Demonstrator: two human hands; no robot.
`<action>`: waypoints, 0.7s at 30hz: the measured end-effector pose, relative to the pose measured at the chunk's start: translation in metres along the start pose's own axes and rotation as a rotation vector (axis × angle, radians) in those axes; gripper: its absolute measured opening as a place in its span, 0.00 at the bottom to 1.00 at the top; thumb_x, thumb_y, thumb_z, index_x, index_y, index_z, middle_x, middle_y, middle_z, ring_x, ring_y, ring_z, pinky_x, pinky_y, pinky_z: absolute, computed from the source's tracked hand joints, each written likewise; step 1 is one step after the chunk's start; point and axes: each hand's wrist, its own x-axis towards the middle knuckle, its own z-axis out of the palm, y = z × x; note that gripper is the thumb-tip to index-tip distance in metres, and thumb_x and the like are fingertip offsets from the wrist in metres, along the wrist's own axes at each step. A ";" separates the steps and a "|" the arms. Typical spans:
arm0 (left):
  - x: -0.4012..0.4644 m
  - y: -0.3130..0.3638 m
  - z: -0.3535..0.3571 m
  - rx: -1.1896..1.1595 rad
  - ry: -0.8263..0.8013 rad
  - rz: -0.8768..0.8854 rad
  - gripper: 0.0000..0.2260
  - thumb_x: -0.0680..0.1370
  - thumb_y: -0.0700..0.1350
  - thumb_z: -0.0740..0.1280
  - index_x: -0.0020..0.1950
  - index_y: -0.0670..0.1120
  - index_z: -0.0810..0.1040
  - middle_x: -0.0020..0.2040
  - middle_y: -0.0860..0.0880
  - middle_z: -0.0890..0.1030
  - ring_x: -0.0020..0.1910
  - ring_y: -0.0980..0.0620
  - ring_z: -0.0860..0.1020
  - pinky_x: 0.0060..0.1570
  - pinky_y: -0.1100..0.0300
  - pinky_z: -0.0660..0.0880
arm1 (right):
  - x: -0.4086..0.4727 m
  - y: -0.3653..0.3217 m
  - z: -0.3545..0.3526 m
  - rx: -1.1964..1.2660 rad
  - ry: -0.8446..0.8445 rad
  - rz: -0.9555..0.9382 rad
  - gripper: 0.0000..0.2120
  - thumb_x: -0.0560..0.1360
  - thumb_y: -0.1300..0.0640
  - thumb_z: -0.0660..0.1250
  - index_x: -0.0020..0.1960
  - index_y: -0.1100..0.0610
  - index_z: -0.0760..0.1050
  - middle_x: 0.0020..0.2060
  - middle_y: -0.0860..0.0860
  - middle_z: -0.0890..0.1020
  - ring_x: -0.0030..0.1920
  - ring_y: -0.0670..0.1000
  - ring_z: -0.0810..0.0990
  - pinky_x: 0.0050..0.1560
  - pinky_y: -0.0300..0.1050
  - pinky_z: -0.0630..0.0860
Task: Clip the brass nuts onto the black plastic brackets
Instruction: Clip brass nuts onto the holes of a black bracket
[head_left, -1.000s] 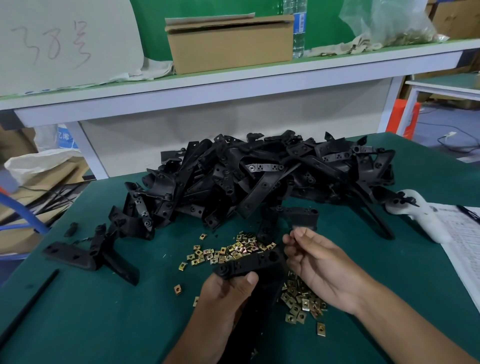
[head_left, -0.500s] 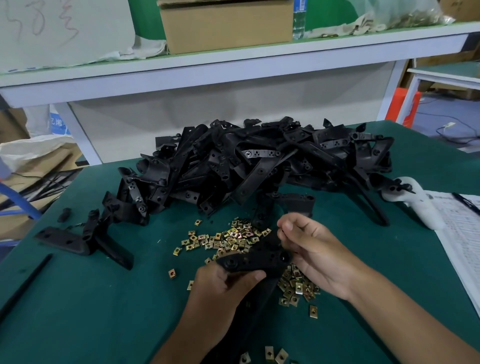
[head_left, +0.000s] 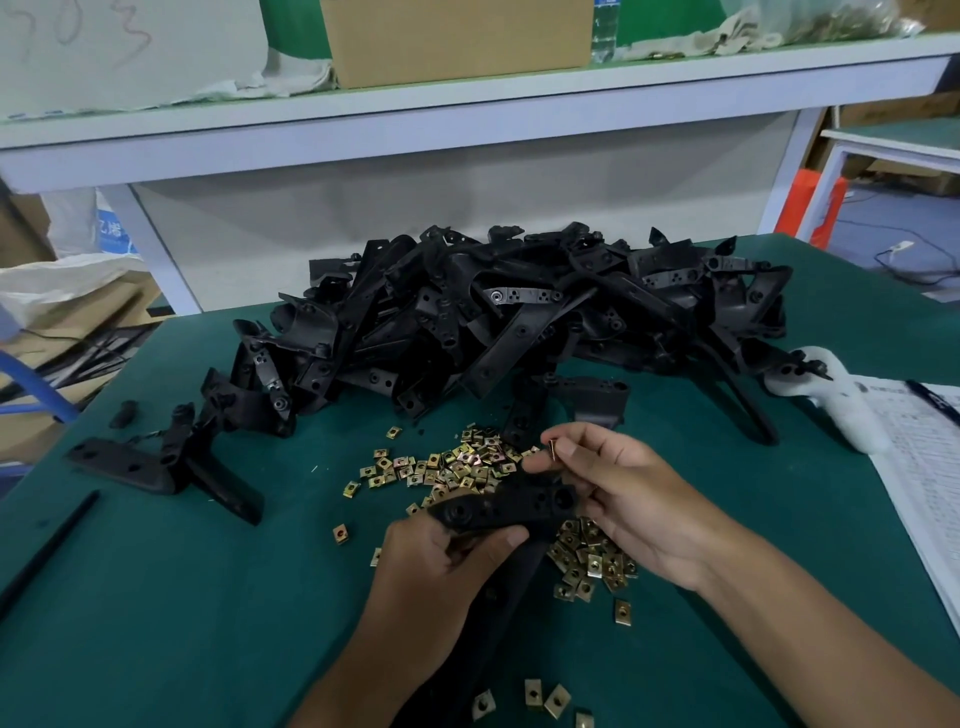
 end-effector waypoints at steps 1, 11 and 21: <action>0.000 -0.001 0.000 0.021 0.004 0.011 0.12 0.69 0.66 0.70 0.52 0.69 0.82 0.43 0.59 0.86 0.41 0.57 0.84 0.41 0.60 0.80 | -0.001 -0.001 0.000 0.000 -0.028 -0.009 0.09 0.73 0.48 0.71 0.51 0.49 0.84 0.52 0.52 0.86 0.44 0.48 0.77 0.37 0.35 0.71; 0.000 0.002 0.001 0.116 0.035 0.081 0.12 0.71 0.64 0.68 0.54 0.67 0.81 0.40 0.63 0.85 0.37 0.64 0.81 0.34 0.73 0.71 | -0.005 0.000 0.003 -0.119 -0.063 -0.039 0.09 0.68 0.47 0.76 0.46 0.49 0.84 0.41 0.45 0.82 0.46 0.47 0.77 0.53 0.50 0.69; -0.001 -0.003 0.001 0.150 0.074 0.096 0.15 0.70 0.67 0.67 0.52 0.64 0.82 0.32 0.50 0.81 0.30 0.48 0.77 0.29 0.57 0.70 | -0.003 0.002 0.001 -0.125 -0.052 -0.050 0.08 0.67 0.47 0.76 0.43 0.48 0.83 0.39 0.46 0.83 0.41 0.43 0.77 0.44 0.40 0.69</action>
